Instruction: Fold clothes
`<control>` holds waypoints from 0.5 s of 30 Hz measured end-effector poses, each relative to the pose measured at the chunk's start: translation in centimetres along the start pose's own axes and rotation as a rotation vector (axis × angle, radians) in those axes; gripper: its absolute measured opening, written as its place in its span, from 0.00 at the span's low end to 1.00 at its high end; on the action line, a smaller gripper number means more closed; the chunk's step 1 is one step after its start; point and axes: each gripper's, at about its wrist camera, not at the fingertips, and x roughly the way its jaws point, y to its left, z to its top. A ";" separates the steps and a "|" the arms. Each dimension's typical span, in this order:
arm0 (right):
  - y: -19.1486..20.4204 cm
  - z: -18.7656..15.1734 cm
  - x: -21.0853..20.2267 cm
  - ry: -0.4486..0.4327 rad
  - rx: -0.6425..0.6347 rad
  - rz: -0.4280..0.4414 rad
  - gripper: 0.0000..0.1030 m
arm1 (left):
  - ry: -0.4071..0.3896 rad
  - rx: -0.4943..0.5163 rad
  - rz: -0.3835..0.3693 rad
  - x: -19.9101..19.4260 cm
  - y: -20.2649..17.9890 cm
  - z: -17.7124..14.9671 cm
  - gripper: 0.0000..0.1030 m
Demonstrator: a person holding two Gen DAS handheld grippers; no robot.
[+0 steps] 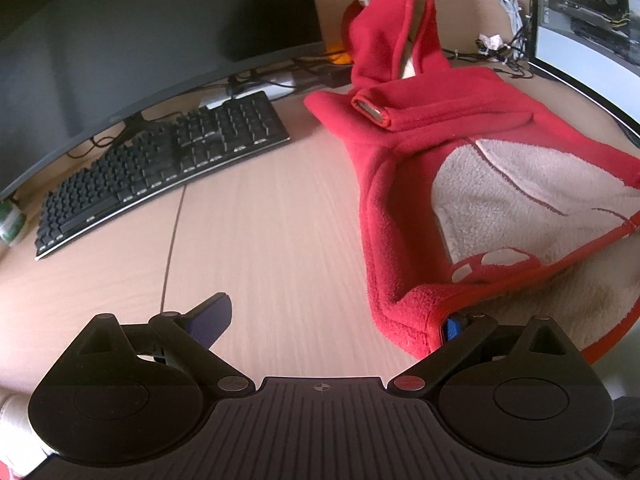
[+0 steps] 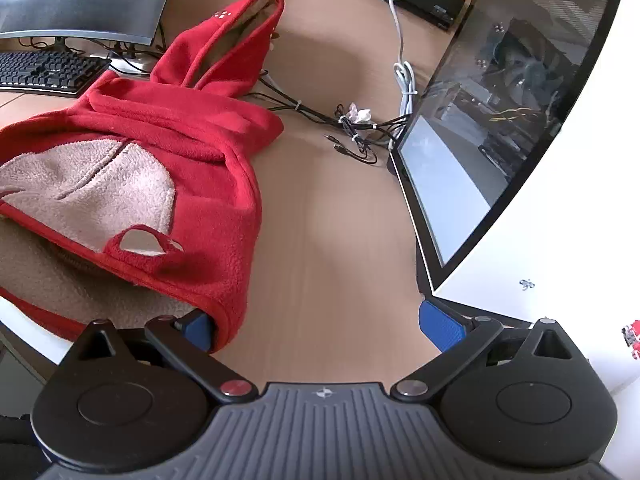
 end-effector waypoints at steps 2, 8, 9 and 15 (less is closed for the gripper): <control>-0.1 -0.1 -0.5 0.004 0.006 0.002 0.97 | -0.002 0.005 -0.005 0.0 0.3 -0.1 0.98; -2.1 -0.4 -1.8 0.044 0.095 0.096 0.97 | -0.013 0.023 -0.016 -1.5 0.8 -0.8 0.98; -2.7 -0.3 -2.0 0.051 0.124 0.122 0.97 | -0.014 0.022 -0.020 -1.8 0.9 -0.9 0.98; -5.5 2.2 -2.0 0.006 0.265 0.190 0.98 | -0.026 -0.072 -0.076 -2.6 2.6 0.6 0.98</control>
